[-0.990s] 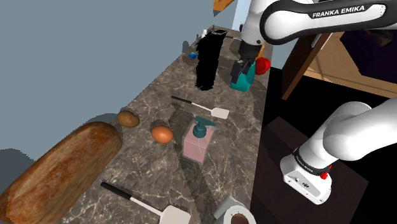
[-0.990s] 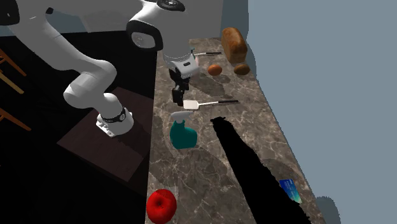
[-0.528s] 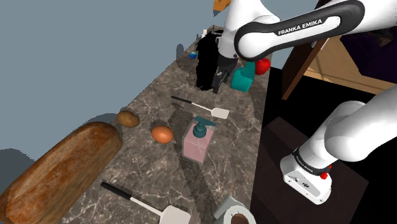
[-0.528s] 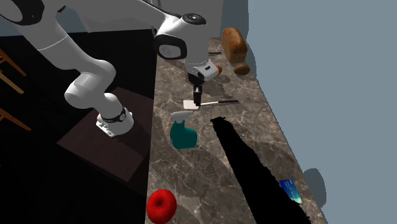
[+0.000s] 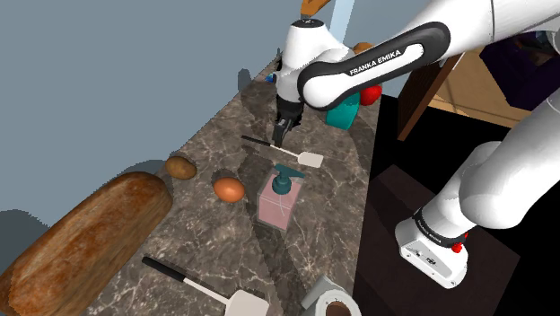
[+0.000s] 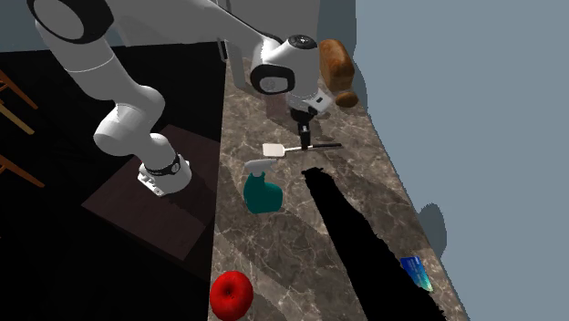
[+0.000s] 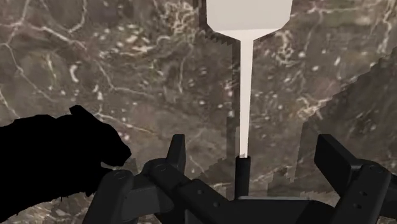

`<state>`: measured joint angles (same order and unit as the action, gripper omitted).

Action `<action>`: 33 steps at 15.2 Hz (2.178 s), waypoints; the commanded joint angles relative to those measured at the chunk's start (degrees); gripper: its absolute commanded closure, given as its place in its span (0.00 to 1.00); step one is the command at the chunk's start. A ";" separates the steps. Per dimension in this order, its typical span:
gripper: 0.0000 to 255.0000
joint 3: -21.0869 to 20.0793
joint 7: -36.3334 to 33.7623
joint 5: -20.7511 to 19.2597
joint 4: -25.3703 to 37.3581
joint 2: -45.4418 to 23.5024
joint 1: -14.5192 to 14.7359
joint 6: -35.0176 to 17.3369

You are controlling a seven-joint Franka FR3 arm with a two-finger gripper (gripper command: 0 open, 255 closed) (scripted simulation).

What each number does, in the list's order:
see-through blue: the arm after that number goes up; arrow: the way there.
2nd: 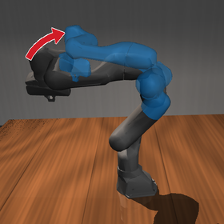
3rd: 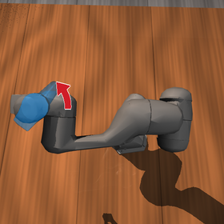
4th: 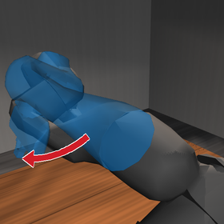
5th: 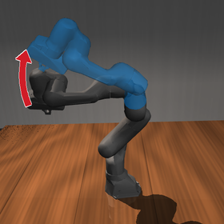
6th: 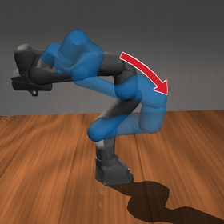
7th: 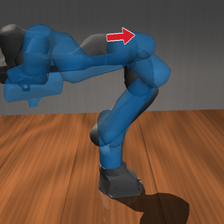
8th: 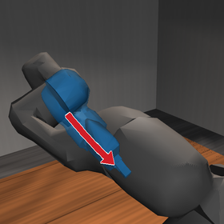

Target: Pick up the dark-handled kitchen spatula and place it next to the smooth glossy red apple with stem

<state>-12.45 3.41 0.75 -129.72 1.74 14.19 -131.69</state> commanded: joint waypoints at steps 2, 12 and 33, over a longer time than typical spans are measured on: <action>0.00 -0.23 -0.18 -0.50 -0.31 -1.97 0.20 -2.36; 0.00 -0.23 -0.74 -1.29 -1.31 -4.44 0.25 -5.77; 1.00 -0.21 0.14 -0.03 1.53 -0.31 0.18 1.09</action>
<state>-12.66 3.50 0.60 -128.66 1.00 14.36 -131.51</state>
